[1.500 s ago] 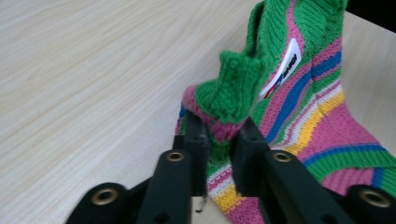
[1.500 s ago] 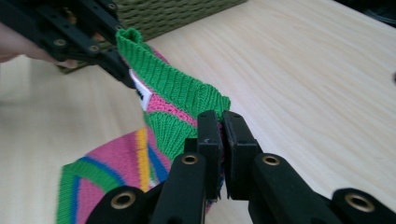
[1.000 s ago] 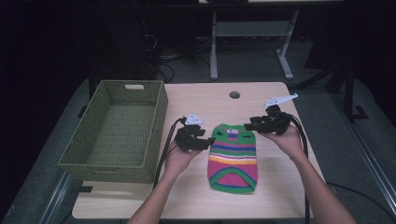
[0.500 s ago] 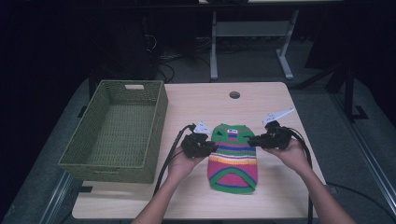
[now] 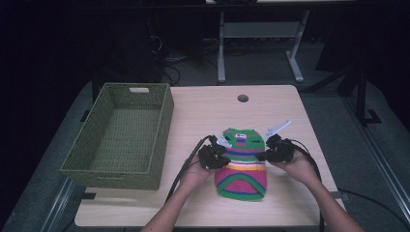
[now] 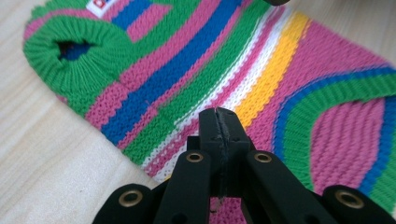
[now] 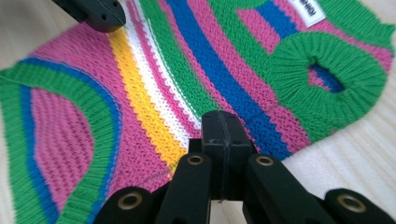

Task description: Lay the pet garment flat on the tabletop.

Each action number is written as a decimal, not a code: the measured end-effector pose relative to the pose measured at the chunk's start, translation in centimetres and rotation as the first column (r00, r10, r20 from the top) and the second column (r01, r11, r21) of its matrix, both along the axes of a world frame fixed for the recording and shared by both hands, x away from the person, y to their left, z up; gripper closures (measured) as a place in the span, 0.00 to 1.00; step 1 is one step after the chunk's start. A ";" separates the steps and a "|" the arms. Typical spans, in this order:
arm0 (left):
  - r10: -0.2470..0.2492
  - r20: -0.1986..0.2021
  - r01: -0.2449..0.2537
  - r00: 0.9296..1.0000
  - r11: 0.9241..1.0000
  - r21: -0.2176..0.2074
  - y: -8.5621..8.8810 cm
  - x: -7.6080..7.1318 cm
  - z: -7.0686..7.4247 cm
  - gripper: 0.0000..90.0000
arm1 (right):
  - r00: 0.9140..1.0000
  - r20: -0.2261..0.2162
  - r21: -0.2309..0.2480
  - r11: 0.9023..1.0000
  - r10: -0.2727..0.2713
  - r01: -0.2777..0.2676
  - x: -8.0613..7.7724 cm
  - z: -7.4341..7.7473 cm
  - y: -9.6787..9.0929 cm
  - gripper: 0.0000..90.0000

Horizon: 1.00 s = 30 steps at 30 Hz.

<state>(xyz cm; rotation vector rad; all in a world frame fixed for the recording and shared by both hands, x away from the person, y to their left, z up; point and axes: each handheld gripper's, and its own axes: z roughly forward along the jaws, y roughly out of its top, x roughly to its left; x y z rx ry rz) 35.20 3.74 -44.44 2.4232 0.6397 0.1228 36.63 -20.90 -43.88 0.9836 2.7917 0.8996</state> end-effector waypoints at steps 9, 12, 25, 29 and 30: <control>0.015 -0.003 -0.015 1.000 0.999 0.041 0.2 0.3 -0.5 1.00 | 0.999 0.031 -0.030 0.999 -0.008 0.009 0.4 -1.3 1.5 1.00; 0.023 0.002 -0.023 1.000 0.999 0.043 0.4 0.4 -0.5 1.00 | 0.999 0.035 -0.021 1.000 -0.015 0.016 0.7 -1.5 1.6 1.00; 0.077 0.003 -0.077 0.997 0.996 0.049 1.0 1.4 -0.5 1.00 | 0.996 0.051 0.022 0.997 -0.071 0.070 1.9 -1.8 1.9 0.99; 0.089 -0.005 -0.089 0.996 0.996 0.023 1.2 1.4 -0.6 0.99 | 0.996 0.049 0.031 0.997 -0.071 0.069 2.0 -1.9 1.8 0.98; 0.092 -0.008 -0.091 0.996 0.996 0.017 1.3 1.4 -0.7 0.99 | 0.996 0.051 0.032 0.997 -0.071 0.069 2.0 -1.9 1.8 0.98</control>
